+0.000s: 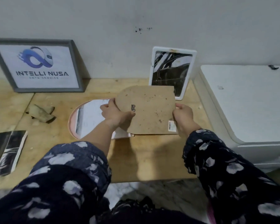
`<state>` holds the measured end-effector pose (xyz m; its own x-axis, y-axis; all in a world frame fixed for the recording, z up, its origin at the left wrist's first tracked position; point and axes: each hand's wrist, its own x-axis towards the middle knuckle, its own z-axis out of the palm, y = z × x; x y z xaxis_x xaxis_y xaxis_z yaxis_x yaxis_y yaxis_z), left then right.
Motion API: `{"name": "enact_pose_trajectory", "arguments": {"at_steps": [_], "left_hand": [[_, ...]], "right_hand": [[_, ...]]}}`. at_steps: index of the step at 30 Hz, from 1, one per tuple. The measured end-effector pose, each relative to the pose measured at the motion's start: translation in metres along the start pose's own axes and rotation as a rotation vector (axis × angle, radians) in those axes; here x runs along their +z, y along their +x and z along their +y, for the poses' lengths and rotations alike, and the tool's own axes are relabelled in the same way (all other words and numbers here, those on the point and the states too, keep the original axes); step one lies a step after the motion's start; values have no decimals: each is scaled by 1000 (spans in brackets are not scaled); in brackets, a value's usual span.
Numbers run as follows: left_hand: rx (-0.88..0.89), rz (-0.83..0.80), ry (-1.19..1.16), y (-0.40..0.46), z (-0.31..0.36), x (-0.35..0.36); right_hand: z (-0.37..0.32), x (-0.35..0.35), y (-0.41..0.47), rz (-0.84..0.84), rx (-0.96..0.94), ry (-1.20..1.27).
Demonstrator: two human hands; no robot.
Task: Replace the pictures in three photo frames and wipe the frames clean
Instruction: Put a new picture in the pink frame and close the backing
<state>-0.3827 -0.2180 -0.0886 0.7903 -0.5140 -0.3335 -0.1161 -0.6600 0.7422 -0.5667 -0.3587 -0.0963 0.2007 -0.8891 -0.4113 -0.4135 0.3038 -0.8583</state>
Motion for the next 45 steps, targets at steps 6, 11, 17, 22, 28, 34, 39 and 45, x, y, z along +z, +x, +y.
{"name": "enact_pose_trajectory", "arguments": {"at_steps": [6,11,17,22,28,34,39,45], "left_hand": [[-8,75,106,14,-39,-74],[9,123,183,20,-74,-107],[24,139,182,24,-95,-128],[40,131,189,26,-100,-131],[60,113,177,24,-101,-123],[66,134,167,25,-103,-117],[47,111,204,24,-106,-119],[8,73,247,19,-112,-117]], "right_hand": [[-25,72,-22,-88,-71,-89],[-32,117,-36,-150,-90,-149],[-27,142,-42,-170,-57,-213],[-21,151,-43,-177,-47,-216],[-13,149,-43,-177,-27,-209],[-13,150,-43,-174,-27,-204],[-12,147,-46,-185,-50,-250],[-5,147,-43,-214,-72,-312]]}}
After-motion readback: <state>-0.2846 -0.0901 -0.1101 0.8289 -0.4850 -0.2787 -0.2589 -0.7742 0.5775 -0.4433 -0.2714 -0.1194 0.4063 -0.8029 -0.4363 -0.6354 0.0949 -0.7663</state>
